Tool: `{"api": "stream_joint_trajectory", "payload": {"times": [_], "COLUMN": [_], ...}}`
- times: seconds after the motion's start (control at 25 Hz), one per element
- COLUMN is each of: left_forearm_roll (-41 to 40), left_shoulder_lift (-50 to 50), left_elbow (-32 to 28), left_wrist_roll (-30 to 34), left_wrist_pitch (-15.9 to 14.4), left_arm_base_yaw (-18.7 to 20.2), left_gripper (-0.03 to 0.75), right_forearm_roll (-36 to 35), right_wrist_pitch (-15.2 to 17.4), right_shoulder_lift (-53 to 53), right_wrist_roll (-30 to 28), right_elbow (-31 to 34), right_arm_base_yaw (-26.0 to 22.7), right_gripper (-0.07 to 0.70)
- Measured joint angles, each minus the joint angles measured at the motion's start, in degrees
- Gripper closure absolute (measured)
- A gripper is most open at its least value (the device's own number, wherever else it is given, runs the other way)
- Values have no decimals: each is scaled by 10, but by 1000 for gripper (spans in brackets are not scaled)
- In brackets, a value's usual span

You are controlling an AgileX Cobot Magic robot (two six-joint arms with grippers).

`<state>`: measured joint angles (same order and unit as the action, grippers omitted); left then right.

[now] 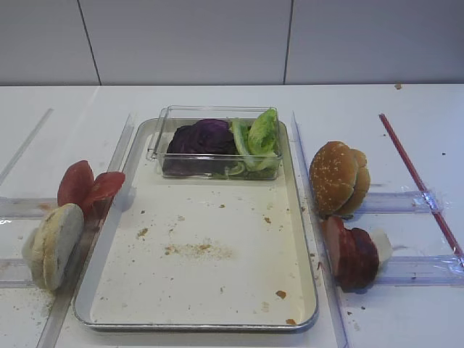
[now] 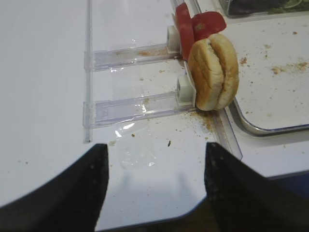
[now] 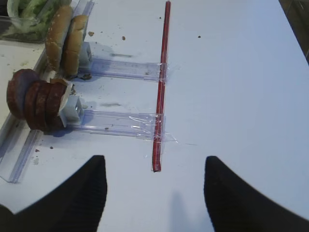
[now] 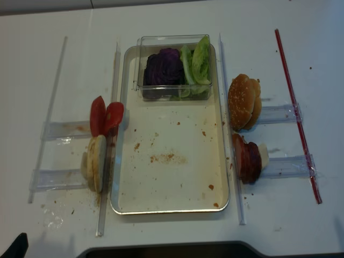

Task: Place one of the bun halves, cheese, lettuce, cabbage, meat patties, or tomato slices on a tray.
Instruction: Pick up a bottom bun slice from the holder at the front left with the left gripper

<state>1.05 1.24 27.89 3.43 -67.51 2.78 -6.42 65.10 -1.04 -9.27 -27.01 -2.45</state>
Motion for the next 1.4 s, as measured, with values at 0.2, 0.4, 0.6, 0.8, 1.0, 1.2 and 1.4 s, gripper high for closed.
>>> {"api": "stream_joint_trajectory", "payload": {"times": [0.2, 0.4, 0.6, 0.8, 1.0, 1.2, 1.4], "left_forearm_roll": [0, 0, 0, 0, 0, 0, 0], "left_shoulder_lift": [0, 0, 0, 0, 0, 0, -81], "left_elbow": [0, 0, 0, 0, 0, 0, 22], "left_wrist_roll": [0, 0, 0, 0, 0, 0, -11], "left_wrist_pitch": [0, 0, 0, 1, 1, 1, -33], "left_arm_base_yaw": [0, 0, 0, 0, 0, 0, 0], "left_gripper": [293, 293, 293, 293, 293, 293, 293], "right_forearm_roll": [0, 0, 0, 0, 0, 0, 0], "right_wrist_pitch": [0, 0, 0, 0, 0, 0, 0], "right_shoulder_lift": [0, 0, 0, 0, 0, 0, 0], "right_wrist_roll": [0, 0, 0, 0, 0, 0, 0], "right_elbow": [0, 0, 0, 0, 0, 0, 0], "right_arm_base_yaw": [0, 0, 0, 0, 0, 0, 0], "right_gripper": [151, 151, 151, 151, 151, 151, 151]}}
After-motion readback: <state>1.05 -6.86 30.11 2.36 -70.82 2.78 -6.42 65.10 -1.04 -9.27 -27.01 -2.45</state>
